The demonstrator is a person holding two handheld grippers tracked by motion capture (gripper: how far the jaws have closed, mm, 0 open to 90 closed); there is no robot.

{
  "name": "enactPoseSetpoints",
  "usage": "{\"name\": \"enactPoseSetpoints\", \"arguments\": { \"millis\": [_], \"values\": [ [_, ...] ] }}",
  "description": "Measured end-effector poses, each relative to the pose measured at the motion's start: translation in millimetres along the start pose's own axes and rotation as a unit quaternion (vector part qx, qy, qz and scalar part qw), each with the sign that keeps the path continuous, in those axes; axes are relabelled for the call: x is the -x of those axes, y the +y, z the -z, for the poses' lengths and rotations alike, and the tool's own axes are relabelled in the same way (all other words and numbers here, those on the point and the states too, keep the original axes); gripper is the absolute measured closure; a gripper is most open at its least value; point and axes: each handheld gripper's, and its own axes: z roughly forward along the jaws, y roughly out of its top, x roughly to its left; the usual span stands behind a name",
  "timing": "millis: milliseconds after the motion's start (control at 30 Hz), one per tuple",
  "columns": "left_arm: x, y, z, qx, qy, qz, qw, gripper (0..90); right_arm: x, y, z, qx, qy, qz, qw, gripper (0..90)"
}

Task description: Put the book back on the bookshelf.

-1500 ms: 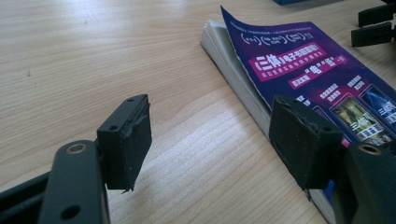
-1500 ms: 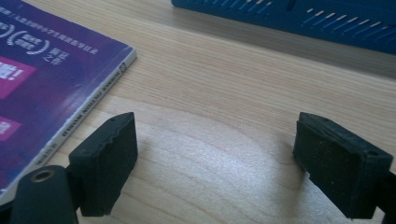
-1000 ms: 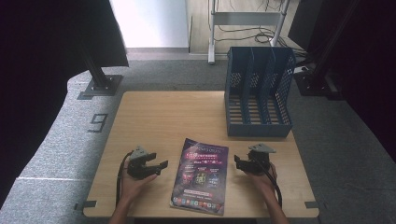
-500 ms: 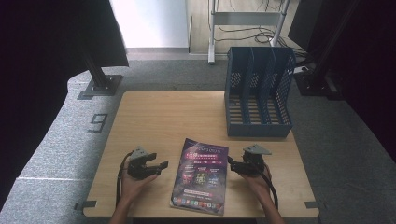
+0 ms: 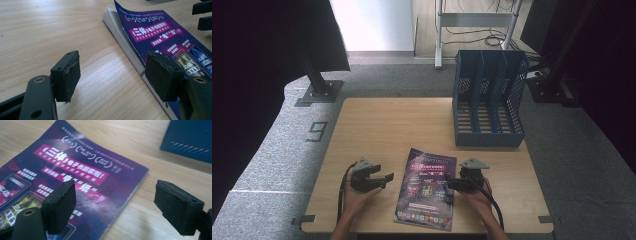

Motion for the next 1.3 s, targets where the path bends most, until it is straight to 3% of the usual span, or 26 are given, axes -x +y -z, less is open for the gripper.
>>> {"name": "enactPoseSetpoints", "arguments": {
  "millis": [467, 767, 1033, 1300],
  "values": [
    [0.9, 0.0, -2.0, -0.003, 0.000, 0.004, 1.0000, 28.9, -23.6, -7.7, -19.7, -0.025, 0.015, 0.021, 0.9993, 16.2],
    [1.6, -0.1, -3.4, -0.010, 0.002, 0.004, 0.9999, 29.1, -27.8, -8.9, -20.8, -0.026, 0.003, 0.033, 0.9991, 15.4],
    [2.7, 0.4, -3.3, -0.010, 0.002, 0.002, 0.9999, 29.1, -22.9, -8.6, -19.9, -0.035, -0.011, 0.024, 0.9990, 12.6],
    [5.2, 0.0, -5.9, -0.015, 0.000, -0.002, 0.9999, 29.1, -17.7, -9.6, -20.9, -0.044, 0.005, 0.001, 0.9990, 12.9]
  ]
}}
